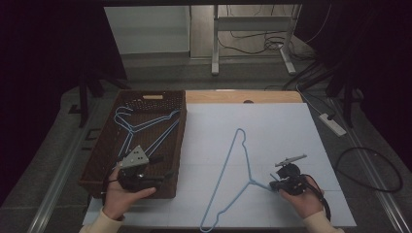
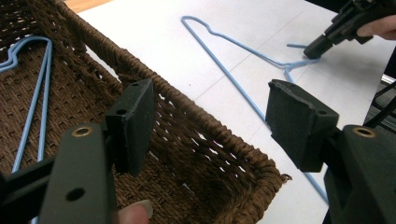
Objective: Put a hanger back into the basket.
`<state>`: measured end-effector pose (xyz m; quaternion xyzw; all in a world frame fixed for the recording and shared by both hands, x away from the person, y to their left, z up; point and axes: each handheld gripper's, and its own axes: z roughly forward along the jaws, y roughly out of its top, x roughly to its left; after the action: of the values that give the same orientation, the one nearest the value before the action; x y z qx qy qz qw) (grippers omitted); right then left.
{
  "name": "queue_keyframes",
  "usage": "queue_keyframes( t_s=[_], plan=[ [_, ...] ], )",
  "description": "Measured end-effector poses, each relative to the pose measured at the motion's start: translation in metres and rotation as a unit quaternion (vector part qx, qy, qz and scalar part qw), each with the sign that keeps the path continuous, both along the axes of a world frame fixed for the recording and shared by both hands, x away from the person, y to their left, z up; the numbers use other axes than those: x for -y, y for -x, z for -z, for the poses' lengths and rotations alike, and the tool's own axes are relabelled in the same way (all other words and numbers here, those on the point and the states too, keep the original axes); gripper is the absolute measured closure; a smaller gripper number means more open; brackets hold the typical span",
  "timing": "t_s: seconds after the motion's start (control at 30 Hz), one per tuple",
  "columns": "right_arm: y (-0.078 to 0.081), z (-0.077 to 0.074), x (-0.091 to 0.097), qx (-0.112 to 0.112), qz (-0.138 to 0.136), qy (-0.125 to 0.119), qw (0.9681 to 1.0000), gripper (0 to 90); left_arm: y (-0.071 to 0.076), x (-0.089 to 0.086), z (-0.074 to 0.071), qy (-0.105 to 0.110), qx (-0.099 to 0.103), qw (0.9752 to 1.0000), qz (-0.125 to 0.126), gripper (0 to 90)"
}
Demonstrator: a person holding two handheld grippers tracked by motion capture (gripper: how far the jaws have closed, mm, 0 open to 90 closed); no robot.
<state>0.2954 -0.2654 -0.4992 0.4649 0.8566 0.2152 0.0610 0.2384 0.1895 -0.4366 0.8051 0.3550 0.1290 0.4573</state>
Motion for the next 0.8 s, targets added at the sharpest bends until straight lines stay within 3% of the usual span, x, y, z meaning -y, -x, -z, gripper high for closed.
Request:
queue_keyframes(
  t_s=[0.13, 0.2, 0.27, 0.33, 0.43, 0.53, 0.67, 0.8],
  plan=[
    [0.003, 0.0, -0.001, -0.004, -0.011, -0.004, 0.9999, 90.0, 0.0, 0.001, 0.001, 0.0, -0.001, 1.0, 0.0, 34.2],
    [0.0, -0.002, 0.001, 0.0, -0.032, -0.011, 0.9994, 89.7, 0.0, 0.001, 0.0, -0.001, -0.001, 1.0, 0.001, 34.2],
    [-0.003, -0.009, 0.001, 0.016, -0.059, -0.008, 0.9981, 77.8, 0.0, 0.001, 0.0, 0.0, 0.0, 1.0, 0.001, 34.2],
    [-0.005, -0.014, -0.001, 0.029, -0.08, -0.004, 0.9964, 72.7, -0.001, 0.001, 0.001, 0.0, -0.001, 1.0, 0.001, 34.2],
    [-0.008, -0.02, -0.01, 0.04, -0.126, 0.008, 0.9912, 58.1, -0.001, 0.002, 0.001, -0.002, -0.001, 1.0, 0.002, 34.1],
    [-0.013, -0.02, -0.021, 0.031, -0.16, 0.032, 0.9861, 53.5, 0.0, 0.003, 0.001, -0.001, -0.001, 1.0, 0.003, 34.1],
    [-0.019, -0.016, -0.036, 0.009, -0.202, 0.075, 0.9765, 52.1, 0.0, 0.003, 0.001, -0.001, 0.0, 1.0, 0.003, 34.1],
    [-0.023, -0.012, -0.043, -0.013, -0.226, 0.101, 0.9688, 56.1, 0.0, 0.003, 0.001, 0.0, 0.0, 1.0, 0.005, 34.1]
  ],
)
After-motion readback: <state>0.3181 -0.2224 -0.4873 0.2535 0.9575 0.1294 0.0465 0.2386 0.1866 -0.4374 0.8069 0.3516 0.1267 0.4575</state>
